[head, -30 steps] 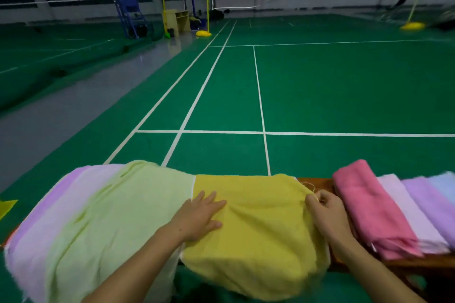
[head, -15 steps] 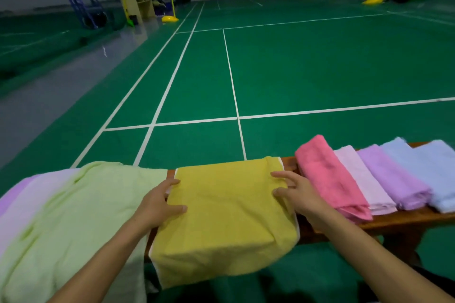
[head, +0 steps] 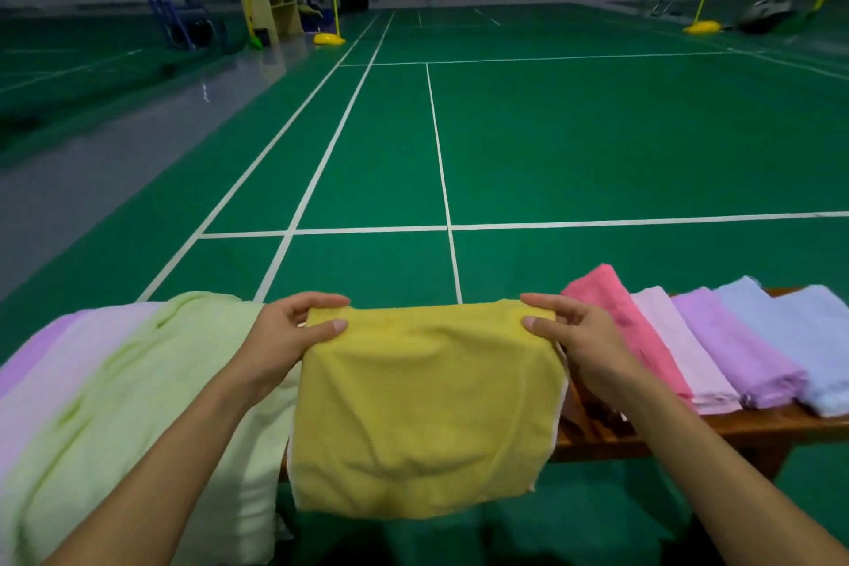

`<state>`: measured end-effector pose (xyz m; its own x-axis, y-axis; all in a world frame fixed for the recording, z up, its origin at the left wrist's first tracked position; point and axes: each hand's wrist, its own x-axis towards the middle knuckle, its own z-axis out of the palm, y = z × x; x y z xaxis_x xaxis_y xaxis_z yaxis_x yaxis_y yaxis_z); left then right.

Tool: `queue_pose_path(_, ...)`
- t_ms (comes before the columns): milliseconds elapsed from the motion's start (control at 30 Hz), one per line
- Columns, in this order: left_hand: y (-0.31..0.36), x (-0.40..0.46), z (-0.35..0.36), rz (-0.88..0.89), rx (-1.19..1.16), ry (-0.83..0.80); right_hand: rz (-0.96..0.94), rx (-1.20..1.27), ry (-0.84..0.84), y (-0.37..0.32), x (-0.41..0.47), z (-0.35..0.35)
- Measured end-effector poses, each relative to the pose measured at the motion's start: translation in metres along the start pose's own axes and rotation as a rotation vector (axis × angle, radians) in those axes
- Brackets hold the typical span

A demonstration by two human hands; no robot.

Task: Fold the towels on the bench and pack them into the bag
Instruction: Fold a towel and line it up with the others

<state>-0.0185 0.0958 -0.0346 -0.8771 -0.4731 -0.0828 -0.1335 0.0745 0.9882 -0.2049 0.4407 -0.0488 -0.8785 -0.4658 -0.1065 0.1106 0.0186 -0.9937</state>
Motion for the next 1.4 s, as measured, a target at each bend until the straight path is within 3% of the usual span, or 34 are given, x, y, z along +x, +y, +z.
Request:
queue_pose_path(100,0.014,-0.002,-0.006,-0.002,-0.137,-0.049,-0.003,0.068,-0.03,-0.011,0.003,-0.002)
queue_pose_path(500,0.043,-0.002,-0.018,0.174,-0.246,-0.126,-0.154,0.145,-0.122,-0.044,0.009,-0.005)
queue_pose_path(600,0.05,0.003,-0.016,0.188,-0.252,-0.021,-0.25,0.031,-0.068,-0.051,0.012,-0.003)
queue_pose_path(767,0.062,0.011,-0.015,0.318,0.028,0.157,-0.443,-0.097,0.058,-0.071,0.016,0.004)
queue_pose_path(933,0.084,0.012,-0.017,0.434,0.107,0.195,-0.532,-0.303,0.176,-0.089,0.019,0.002)
queue_pose_path(1167,0.107,0.014,-0.018,0.552,0.242,0.476,-0.65,-0.688,0.393,-0.115,0.01,0.009)
queue_pose_path(1300,0.113,0.014,-0.014,0.596,0.257,0.585,-0.733,-0.8,0.544,-0.116,0.009,0.01)
queue_pose_path(1400,0.111,0.015,-0.016,0.607,0.281,0.6,-0.667,-0.727,0.522,-0.114,0.011,0.008)
